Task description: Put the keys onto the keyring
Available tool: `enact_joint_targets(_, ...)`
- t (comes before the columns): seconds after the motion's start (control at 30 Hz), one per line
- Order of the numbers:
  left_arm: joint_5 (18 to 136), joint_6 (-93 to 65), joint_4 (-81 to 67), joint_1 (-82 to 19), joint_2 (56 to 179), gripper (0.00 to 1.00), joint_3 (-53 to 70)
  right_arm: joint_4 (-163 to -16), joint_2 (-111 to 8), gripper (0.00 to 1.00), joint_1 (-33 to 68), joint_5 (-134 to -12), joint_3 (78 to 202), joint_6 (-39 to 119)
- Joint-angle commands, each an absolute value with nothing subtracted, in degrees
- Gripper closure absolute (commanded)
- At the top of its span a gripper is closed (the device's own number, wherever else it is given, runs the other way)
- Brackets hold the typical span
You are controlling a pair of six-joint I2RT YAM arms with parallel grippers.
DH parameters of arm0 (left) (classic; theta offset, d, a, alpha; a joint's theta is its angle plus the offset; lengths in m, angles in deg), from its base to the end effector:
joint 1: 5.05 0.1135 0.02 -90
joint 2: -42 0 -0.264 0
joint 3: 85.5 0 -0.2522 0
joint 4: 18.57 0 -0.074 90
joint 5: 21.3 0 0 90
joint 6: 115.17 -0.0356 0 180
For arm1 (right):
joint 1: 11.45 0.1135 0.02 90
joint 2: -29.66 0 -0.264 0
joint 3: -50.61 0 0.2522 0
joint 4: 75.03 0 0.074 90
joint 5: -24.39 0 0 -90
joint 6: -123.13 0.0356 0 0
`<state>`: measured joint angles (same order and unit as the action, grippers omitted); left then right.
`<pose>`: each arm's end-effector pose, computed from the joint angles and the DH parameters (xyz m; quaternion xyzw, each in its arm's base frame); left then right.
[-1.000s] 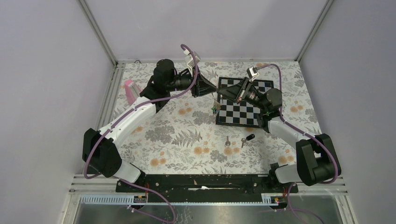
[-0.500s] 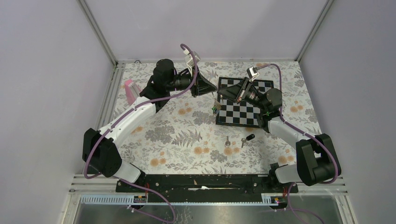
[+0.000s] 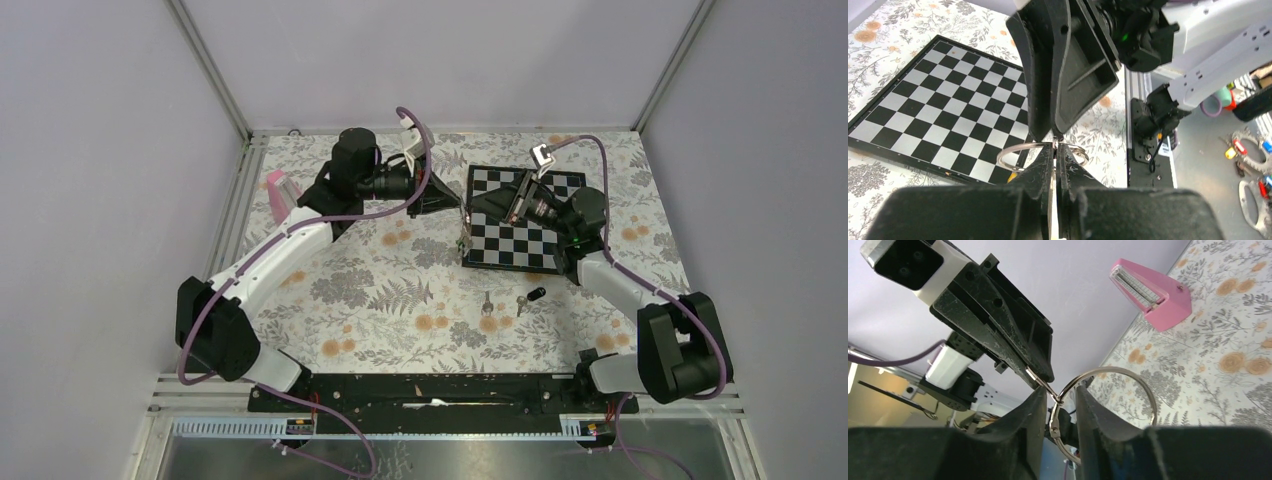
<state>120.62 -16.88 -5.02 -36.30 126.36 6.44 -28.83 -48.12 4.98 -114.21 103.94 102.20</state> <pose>0.2764 -0.2005 0.3761 0.4131 0.6181 -0.5110 0.4314 0.2651 0.1060 0.3033 -0.0786 0.6093 0.6817 0.3973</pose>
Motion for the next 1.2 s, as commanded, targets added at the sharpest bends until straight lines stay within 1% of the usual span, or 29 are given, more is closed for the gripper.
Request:
enact_joint_targets(0.0,124.9,-27.2,1.1,-36.3,122.5,1.00,2.1,-30.9,-44.8,0.61,4.0,-117.9,104.5,93.3)
enact_joint_targets(0.03,125.1,-28.7,2.7,-36.3,122.3,1.00,1.7,-32.0,-44.4,0.59,4.0,-118.9,104.6,91.8)
enact_joint_targets(0.07,125.2,-30.6,4.5,-36.3,122.1,1.00,1.2,-33.0,-43.9,0.54,4.0,-120.0,104.7,90.1)
enact_joint_targets(0.13,125.2,-33.7,7.7,-36.4,121.8,1.00,0.5,-35.8,-42.8,0.47,3.8,-122.5,105.0,86.5)
enact_joint_targets(0.33,124.7,-40.5,15.6,-37.2,120.6,1.00,-0.9,-43.3,-39.8,0.42,3.8,-130.8,105.7,76.0)
enact_joint_targets(0.4,123.2,-40.9,16.0,-37.6,119.6,1.00,0.1,-51.6,-38.7,0.37,3.8,-133.7,107.5,69.2)
enact_joint_targets(0.5,120.6,-42.3,16.0,-38.1,117.5,1.00,2.4,-70.9,-36.9,0.19,3.8,-135.0,111.6,53.3)
enact_joint_targets(0.57,119.6,-43.1,16.0,-38.2,116.0,1.00,3.9,-86.5,-35.7,0.11,3.8,-132.1,114.8,39.4)
enact_joint_targets(0.63,119.0,-43.6,16.1,-38.2,114.5,1.00,5.4,-100.2,-34.5,0.07,3.8,-127.5,116.9,26.3)
enact_joint_targets(0.73,118.3,-44.7,16.2,-38.3,112.6,1.00,8.1,-111.9,-32.3,0.03,3.8,-120.4,118.0,15.3)
enact_joint_targets(0.87,117.3,-46.3,18.5,-38.4,111.0,1.00,9.8,-120.7,-29.7,0.01,3.7,-113.5,117.4,6.3)
enact_joint_targets(1.03,117.0,-47.8,21.9,-38.8,109.5,1.00,11.1,-127.3,-26.4,0.00,3.8,-107.3,114.3,0.4)
enact_joint_targets(1.17,117.7,-52.6,27.6,-39.3,109.2,1.00,11.4,-132.5,-26.1,0.00,3.8,-103.4,113.0,-4.1)
